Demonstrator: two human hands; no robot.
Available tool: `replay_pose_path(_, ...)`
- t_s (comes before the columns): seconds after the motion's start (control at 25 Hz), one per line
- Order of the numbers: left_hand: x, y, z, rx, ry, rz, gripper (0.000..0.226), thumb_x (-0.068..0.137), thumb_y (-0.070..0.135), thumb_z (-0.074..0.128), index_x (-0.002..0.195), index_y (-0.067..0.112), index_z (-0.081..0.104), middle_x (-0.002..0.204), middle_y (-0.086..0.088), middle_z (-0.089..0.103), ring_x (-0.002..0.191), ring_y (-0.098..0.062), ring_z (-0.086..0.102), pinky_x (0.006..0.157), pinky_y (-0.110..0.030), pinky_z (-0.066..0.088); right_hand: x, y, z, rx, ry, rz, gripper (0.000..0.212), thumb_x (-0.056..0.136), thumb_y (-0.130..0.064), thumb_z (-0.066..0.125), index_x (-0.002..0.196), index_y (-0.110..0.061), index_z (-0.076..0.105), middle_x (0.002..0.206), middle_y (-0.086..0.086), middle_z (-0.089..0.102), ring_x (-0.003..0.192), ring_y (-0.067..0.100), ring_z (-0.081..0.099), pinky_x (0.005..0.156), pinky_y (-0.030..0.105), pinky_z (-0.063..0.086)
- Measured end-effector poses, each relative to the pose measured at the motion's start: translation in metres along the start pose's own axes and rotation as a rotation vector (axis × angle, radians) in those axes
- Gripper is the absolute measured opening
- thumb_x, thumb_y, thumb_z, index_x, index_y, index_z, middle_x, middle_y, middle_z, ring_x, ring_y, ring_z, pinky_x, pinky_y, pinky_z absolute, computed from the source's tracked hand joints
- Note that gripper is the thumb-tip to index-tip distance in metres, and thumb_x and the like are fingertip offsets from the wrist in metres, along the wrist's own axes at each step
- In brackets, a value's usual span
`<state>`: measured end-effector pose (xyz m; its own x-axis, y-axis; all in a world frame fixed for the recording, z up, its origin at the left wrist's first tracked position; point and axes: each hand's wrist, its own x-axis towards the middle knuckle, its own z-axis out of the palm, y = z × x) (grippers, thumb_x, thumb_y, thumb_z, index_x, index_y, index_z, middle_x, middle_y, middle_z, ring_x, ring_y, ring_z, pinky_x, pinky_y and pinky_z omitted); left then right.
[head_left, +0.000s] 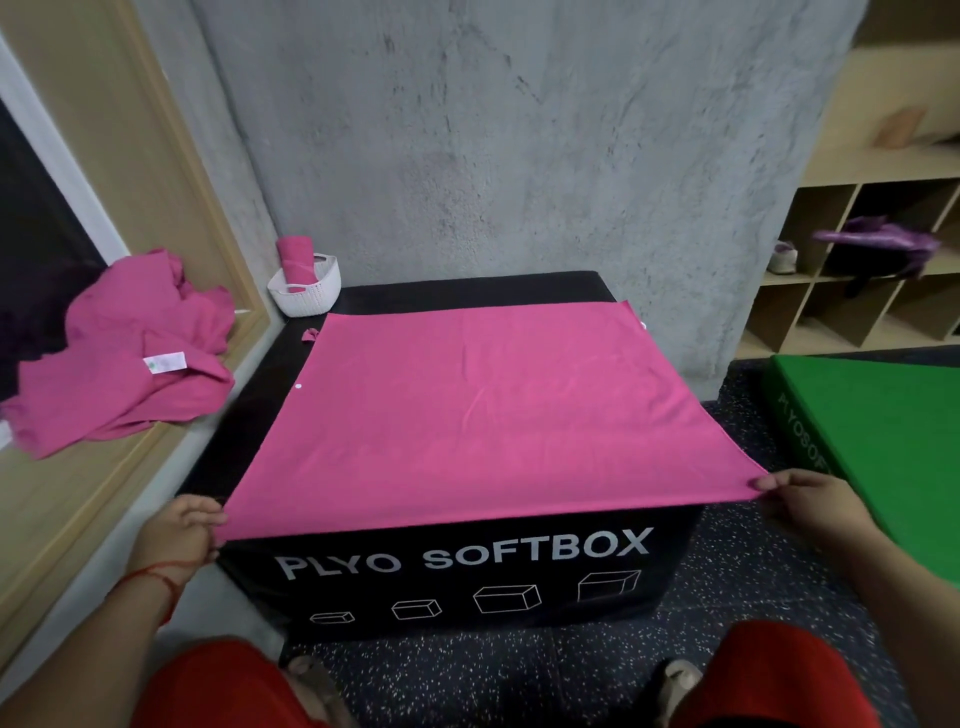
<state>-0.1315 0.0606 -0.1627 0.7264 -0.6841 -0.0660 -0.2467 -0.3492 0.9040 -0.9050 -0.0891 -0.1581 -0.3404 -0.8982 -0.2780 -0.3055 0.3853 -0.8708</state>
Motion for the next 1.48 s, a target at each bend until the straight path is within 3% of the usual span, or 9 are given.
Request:
replay_pose_path(0.28, 0.002, 0.019, -0.011, -0.053, -0.031, -0.009, 0.032, 0.094, -0.021, 0.048, 0.086, 0.009, 0.058, 0.081, -0.013, 0.064, 0.045, -0.009, 0.059, 0.041, -0.013, 0.047, -0.002, -0.01, -0.004, 0.117, 0.001, 0.027, 0.027, 0.108, -0.005, 0.051, 0.099, -0.005, 0.076, 0.082, 0.019, 0.067, 0.06, 0.024, 0.055, 0.055, 0.028, 0.046)
replay_pose_path(0.52, 0.003, 0.005, -0.015, 0.011, -0.021, -0.06, 0.027, 0.089, -0.02, 0.054, 0.087, 0.006, 0.064, 0.064, -0.006, 0.063, 0.048, -0.015, 0.055, 0.043, -0.013, 0.044, -0.009, -0.012, -0.003, -0.021, 0.011, 0.044, 0.031, 0.106, 0.0, 0.048, 0.093, -0.002, 0.076, 0.07, 0.018, 0.062, 0.049, 0.02, 0.045, 0.04, 0.022, 0.036)
replay_pose_path(0.6, 0.002, 0.006, -0.016, -0.036, -0.01, -0.073, 0.03, 0.088, -0.019, 0.054, 0.085, 0.009, 0.063, 0.057, 0.002, 0.064, 0.049, -0.012, 0.057, 0.047, -0.016, 0.047, -0.01, -0.014, -0.001, 0.051, 0.025, 0.033, 0.029, 0.106, -0.001, 0.048, 0.096, -0.001, 0.075, 0.077, 0.019, 0.061, 0.056, 0.022, 0.047, 0.048, 0.025, 0.039)
replay_pose_path(0.76, -0.004, 0.014, -0.022, -0.13, -0.075, -0.076, 0.029, 0.09, -0.018, 0.054, 0.087, 0.009, 0.063, 0.069, -0.008, 0.064, 0.046, -0.01, 0.055, 0.043, -0.013, 0.045, -0.012, -0.021, -0.001, 0.225, 0.03, 0.046, 0.023, 0.105, -0.006, 0.053, 0.1, -0.002, 0.075, 0.089, 0.021, 0.065, 0.068, 0.026, 0.053, 0.063, 0.032, 0.042)
replay_pose_path(0.92, -0.011, 0.017, -0.034, -0.221, -0.177, -0.077, 0.034, 0.092, -0.022, 0.043, 0.097, 0.006, 0.062, 0.074, -0.002, 0.075, 0.076, -0.014, 0.068, 0.066, -0.016, 0.059, -0.021, -0.024, -0.006, 0.412, -0.068, 0.09, 0.031, 0.105, 0.002, 0.045, 0.106, -0.008, 0.073, 0.097, 0.016, 0.072, 0.083, 0.022, 0.064, 0.062, 0.021, 0.06)
replay_pose_path(1.04, -0.01, 0.016, -0.04, -0.073, -0.192, 0.058, 0.038, 0.089, -0.025, 0.055, 0.111, 0.004, 0.064, 0.097, -0.012, 0.073, 0.082, -0.004, 0.072, 0.076, -0.009, 0.056, -0.024, -0.021, -0.009, 0.234, -0.066, -0.004, 0.03, 0.097, 0.007, 0.063, 0.112, -0.015, 0.078, 0.111, 0.016, 0.079, 0.095, 0.023, 0.069, 0.076, 0.022, 0.061)
replay_pose_path(1.12, -0.011, 0.022, -0.039, 0.013, -0.184, 0.13, 0.034, 0.087, -0.017, 0.068, 0.114, 0.004, 0.067, 0.1, -0.013, 0.072, 0.08, 0.001, 0.07, 0.077, -0.007, 0.053, -0.031, -0.028, -0.008, 0.165, -0.037, -0.062, 0.024, 0.095, -0.004, 0.073, 0.11, -0.022, 0.081, 0.107, 0.01, 0.081, 0.089, 0.023, 0.067, 0.069, 0.021, 0.059)
replay_pose_path(1.28, -0.002, 0.032, -0.033, 0.043, -0.133, 0.167, 0.017, 0.094, 0.001, 0.071, 0.111, 0.002, 0.073, 0.096, -0.019, 0.072, 0.083, -0.023, 0.068, 0.072, -0.015, 0.056, -0.041, -0.058, -0.002, 0.191, 0.018, -0.136, 0.016, 0.1, -0.01, 0.07, 0.113, -0.013, 0.078, 0.101, 0.012, 0.077, 0.076, 0.016, 0.063, 0.053, 0.009, 0.053)
replay_pose_path(1.48, 0.016, 0.066, -0.027, 0.106, -0.058, 0.226, 0.006, 0.098, 0.005, 0.069, 0.098, 0.002, 0.073, 0.089, -0.017, 0.07, 0.073, -0.017, 0.066, 0.059, -0.016, 0.057, -0.039, -0.083, 0.006, 0.159, 0.062, -0.146, 0.012, 0.103, -0.012, 0.068, 0.11, -0.009, 0.077, 0.095, 0.018, 0.075, 0.064, 0.018, 0.065, 0.047, 0.014, 0.054)
